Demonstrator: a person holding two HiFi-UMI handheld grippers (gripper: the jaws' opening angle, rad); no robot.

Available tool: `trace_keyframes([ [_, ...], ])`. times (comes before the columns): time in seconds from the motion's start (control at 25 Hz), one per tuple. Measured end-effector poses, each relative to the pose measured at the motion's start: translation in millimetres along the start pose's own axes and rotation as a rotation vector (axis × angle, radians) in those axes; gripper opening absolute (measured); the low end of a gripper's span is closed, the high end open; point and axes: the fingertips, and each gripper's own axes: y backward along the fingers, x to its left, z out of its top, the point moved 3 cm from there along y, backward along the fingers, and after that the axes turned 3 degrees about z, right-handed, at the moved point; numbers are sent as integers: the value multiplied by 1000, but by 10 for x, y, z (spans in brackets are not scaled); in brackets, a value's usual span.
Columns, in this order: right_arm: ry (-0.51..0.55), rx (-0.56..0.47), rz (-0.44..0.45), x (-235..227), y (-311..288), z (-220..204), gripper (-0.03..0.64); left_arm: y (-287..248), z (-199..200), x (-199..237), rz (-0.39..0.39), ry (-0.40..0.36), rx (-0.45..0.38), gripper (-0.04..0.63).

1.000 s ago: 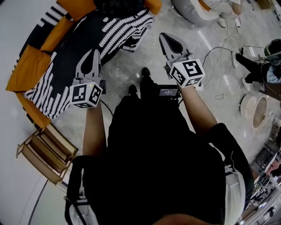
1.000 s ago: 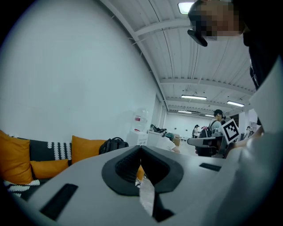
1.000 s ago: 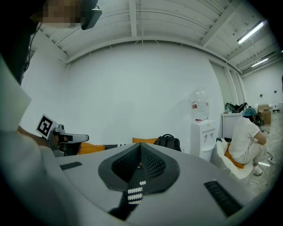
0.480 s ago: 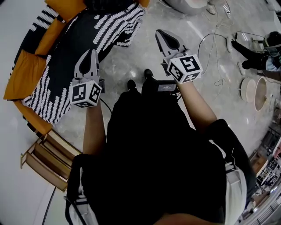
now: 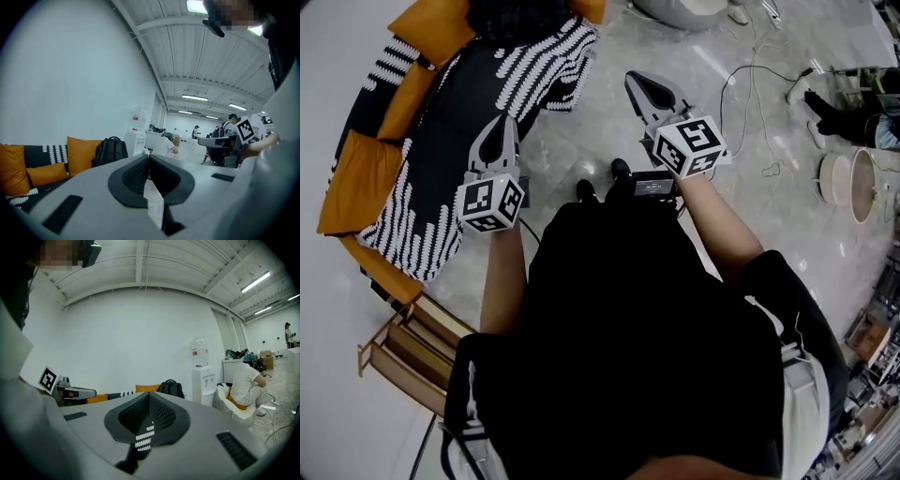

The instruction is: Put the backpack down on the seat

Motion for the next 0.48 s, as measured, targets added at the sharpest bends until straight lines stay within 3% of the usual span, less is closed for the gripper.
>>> trace_keyframes([
  [0.48, -3, 39, -6, -75, 73, -139, 31, -76, -168, -84, -15, 13, 52, 16],
])
